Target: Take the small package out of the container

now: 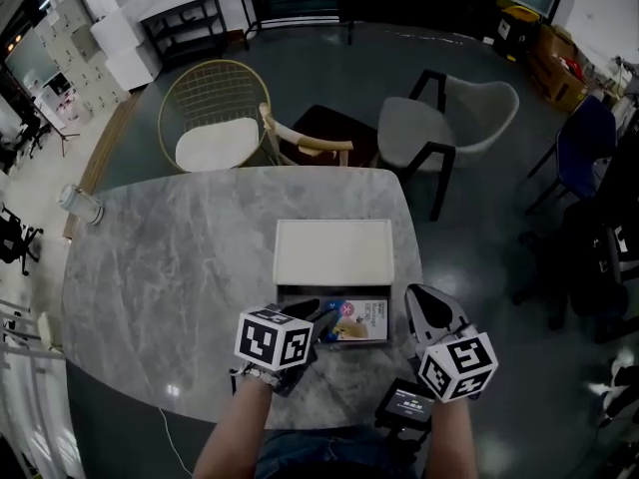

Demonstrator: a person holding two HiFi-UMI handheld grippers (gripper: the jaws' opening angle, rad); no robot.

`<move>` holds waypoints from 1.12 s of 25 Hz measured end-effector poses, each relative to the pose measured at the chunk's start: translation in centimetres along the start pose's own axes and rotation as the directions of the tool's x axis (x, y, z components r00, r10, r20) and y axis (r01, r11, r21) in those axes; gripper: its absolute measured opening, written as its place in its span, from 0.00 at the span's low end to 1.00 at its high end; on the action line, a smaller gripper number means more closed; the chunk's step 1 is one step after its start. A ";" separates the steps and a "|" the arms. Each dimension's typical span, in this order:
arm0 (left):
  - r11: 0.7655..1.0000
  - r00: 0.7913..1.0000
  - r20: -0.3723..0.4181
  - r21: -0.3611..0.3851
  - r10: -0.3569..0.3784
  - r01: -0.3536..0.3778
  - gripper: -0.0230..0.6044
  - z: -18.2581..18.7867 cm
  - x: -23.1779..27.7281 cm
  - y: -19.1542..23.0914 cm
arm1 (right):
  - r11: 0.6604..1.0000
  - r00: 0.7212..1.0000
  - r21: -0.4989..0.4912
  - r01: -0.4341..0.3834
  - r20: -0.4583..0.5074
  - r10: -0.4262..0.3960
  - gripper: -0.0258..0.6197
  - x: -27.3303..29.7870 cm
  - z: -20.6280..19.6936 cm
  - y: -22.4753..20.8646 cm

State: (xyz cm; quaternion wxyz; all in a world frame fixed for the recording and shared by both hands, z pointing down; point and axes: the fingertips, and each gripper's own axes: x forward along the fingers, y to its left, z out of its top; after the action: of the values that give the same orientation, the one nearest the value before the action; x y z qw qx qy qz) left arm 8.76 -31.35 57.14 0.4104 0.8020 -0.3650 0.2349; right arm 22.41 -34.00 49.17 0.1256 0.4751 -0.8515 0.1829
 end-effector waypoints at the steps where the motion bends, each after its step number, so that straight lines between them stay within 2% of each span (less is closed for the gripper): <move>1: 1.000 1.000 -0.027 -0.011 -0.006 0.005 0.33 -0.4 0.5 0.0 | 1.000 1.000 0.002 -0.003 -0.008 0.003 0.08 0.4 -0.3 -0.1; 9: 0.993 0.976 -0.215 -0.107 0.020 -0.044 0.33 -2.7 2.9 1.8 | 1.000 0.996 0.009 -0.016 -0.091 0.017 0.08 2.3 -2.4 -1.2; 16: 0.991 0.918 -0.395 -0.130 -0.049 -0.004 0.39 -4.1 5.0 2.3 | 0.999 0.994 0.038 0.028 -0.107 -0.024 0.08 2.2 -3.4 -3.6; 19: 0.992 0.903 -0.425 -0.129 -0.065 0.011 0.39 -4.1 5.4 2.3 | 0.997 0.992 0.057 0.054 -0.117 -0.047 0.08 2.0 -4.1 -4.5; 22: 0.992 0.899 -0.430 -0.121 -0.084 0.035 0.39 -4.1 5.4 1.9 | 0.995 0.991 0.072 0.064 -0.119 -0.055 0.08 2.0 -4.4 -4.8; 28: 0.999 0.900 -0.434 -0.005 -0.032 0.033 0.39 -4.3 5.4 1.4 | 0.997 0.993 0.057 0.051 -0.113 -0.045 0.08 2.3 -3.9 -4.2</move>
State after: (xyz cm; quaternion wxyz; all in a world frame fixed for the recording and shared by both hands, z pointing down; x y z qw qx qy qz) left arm 10.68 -30.49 63.85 0.4841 0.7361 -0.2506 0.4012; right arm 24.92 -36.09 54.43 0.1631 0.4880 -0.8257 0.2313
